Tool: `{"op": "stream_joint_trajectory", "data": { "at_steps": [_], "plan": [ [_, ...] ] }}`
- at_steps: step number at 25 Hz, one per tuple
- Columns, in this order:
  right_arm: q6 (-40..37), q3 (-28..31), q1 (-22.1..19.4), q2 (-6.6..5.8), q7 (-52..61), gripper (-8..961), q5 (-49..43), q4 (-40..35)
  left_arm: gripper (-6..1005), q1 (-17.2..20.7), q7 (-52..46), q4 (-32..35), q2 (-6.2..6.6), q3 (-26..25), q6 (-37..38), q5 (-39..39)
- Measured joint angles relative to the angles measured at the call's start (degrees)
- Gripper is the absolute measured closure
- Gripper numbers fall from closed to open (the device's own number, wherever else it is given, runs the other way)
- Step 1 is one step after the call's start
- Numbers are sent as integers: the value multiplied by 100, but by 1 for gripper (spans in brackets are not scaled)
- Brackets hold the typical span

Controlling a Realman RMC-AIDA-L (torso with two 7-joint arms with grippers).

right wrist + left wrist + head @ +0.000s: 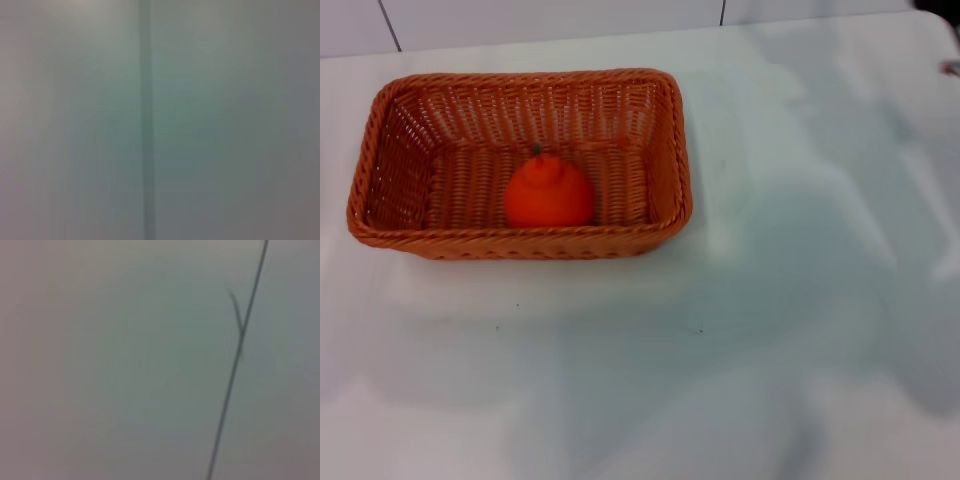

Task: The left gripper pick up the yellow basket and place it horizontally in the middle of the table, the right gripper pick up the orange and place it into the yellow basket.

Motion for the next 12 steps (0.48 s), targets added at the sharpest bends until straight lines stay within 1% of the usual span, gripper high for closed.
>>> {"op": "stream_joint_trajectory", "data": {
  "at_steps": [2,4,5,6,7,8,12],
  "plan": [
    [-208,122,-69,-2,2,18,178,296,92,6,260,-76,0,-68,-145,-36],
    [-347,215,-121,-3,16,18,251,566,92,2,680,-207,-11,-273,-215,-105],
    [-371,240,-136,-3,24,18,253,698,92,2,680,-207,-11,-273,-215,-105],
    [-378,243,-143,-3,31,18,256,827,92,-5,1034,-339,-18,-436,-216,-182],
    [-382,243,-144,-1,33,18,258,927,92,-5,1034,-339,-18,-436,-216,-182],
    [-383,239,-145,3,35,18,259,1028,92,8,1612,-640,-20,-609,-190,-449],
    [-426,215,-146,13,53,18,261,1243,92,87,2057,-915,-18,-661,-49,-828]
  ]
}}
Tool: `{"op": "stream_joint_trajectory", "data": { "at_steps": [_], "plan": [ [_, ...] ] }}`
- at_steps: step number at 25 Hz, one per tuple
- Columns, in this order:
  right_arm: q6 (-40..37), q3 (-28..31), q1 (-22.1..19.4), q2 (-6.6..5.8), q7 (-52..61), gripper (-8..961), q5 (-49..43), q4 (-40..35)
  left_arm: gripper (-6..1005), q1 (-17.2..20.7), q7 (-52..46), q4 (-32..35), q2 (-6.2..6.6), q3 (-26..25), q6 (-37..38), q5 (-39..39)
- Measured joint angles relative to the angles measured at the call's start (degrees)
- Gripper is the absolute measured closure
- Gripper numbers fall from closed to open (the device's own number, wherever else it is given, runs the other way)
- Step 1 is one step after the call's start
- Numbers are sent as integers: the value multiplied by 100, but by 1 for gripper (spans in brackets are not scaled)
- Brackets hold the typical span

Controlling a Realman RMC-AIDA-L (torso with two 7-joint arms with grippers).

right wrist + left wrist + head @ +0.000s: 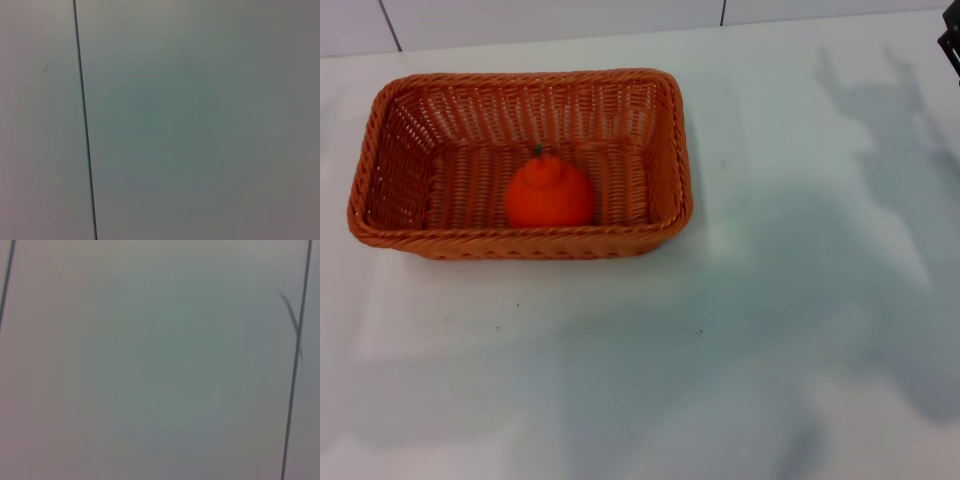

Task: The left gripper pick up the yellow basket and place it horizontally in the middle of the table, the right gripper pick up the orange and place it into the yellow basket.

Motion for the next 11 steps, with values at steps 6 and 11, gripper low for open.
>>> {"op": "stream_joint_trajectory", "data": {
  "at_steps": [6,11],
  "plan": [
    [-136,0,-43,-6,138,18,-3,106,92,80,978,-659,-7,-170,618,-826],
    [-199,-28,-62,-9,155,18,-46,111,92,96,1002,-750,-8,-160,656,-868]
  ]
}}
